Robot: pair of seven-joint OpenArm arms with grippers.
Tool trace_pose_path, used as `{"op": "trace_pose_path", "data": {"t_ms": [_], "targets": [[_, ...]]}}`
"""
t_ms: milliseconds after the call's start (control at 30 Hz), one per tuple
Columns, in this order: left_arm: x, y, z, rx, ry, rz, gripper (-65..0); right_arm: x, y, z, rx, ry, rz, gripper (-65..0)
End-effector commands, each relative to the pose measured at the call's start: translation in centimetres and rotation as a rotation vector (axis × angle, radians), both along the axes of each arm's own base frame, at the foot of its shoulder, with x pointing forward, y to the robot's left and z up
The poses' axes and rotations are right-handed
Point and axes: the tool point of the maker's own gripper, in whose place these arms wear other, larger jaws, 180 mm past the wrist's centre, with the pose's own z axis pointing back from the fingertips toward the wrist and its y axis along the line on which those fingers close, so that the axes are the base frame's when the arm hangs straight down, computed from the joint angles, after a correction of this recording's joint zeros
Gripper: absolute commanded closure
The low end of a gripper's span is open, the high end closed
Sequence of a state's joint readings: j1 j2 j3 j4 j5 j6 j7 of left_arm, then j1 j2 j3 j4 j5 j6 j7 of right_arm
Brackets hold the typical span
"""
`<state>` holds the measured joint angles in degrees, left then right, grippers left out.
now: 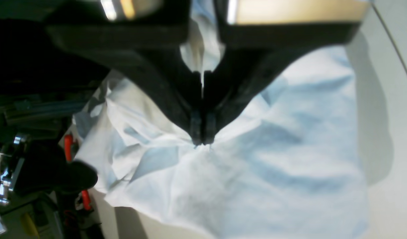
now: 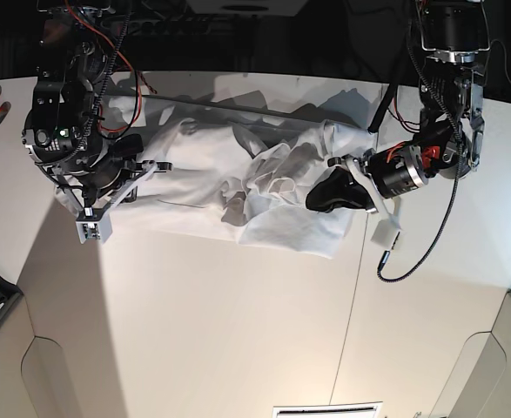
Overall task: Layout the t-shirt on the table in an organized manner, then fold the t-shirt properly
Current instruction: 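Lay the strip end over the middle and press with the left gripper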
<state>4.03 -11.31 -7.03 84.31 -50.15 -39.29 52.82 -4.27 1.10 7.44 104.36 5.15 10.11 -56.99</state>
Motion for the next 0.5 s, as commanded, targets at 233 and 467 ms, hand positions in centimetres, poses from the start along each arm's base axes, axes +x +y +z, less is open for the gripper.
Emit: {"op": "trace_pose_path", "data": {"t_ms": [233,467], "targets": [[-2.2,-3.9,0.5,-0.095,0.018,-0.103,0.0,1.0,0.1,1.2,0.005,-0.055,0.006,0.0],[-3.5,-6.4,3.8,-0.245,0.034,-0.207,0.0,1.0,0.1,1.2,0.005,-0.055,0.006,0.0]]}}
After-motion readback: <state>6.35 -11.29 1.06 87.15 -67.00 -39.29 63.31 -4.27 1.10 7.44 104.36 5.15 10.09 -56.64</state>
